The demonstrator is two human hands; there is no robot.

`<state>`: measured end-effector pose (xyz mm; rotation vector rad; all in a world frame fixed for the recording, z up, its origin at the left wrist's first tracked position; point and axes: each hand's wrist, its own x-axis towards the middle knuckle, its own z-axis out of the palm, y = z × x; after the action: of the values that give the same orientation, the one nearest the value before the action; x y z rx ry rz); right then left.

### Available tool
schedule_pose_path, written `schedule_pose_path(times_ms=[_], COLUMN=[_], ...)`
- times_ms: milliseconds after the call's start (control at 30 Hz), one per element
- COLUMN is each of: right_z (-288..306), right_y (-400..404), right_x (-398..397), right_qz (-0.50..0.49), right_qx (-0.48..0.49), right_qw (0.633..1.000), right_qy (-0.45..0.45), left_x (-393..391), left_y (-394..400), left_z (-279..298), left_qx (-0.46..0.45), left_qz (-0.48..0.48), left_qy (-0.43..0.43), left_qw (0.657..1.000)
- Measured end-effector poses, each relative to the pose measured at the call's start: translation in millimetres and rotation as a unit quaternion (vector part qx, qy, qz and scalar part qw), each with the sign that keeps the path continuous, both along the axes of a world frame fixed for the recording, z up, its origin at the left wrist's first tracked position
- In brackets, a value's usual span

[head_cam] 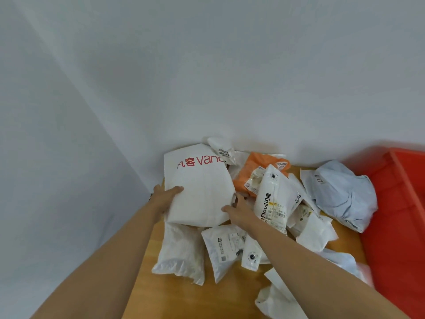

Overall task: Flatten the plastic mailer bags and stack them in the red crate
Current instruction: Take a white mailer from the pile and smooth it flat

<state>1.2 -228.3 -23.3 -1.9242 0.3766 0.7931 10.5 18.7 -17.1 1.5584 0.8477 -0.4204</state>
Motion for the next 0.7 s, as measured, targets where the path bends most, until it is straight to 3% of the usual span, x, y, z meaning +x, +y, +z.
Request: schedule_pose_path(times_ms=[167,300,433,700], right_z=[12,12,32,57], right_y=[-2,-10,-21,-53], right_x=[7,15,12,7], right_qz=[-0.044,-0.056,-0.061,-0.013], right_qx=[0.01,0.017,0.102,0.169], right_qw=[0.998,0.996,0.991,0.985], right_qy=[-0.048,-0.066,-0.058,-0.027], left_x=[-4,-15,-39,-73], left_y=[-3,-7,-10,-29], left_z=[10,19,25,36], left_qx=[-0.132,-0.178,-0.223,-0.279], left_qz=[-0.001,0.013,0.028,-0.034], left_qy=[-0.029,-0.048,-0.042,-0.068], left_qw=[0.991,0.983,0.974,0.957])
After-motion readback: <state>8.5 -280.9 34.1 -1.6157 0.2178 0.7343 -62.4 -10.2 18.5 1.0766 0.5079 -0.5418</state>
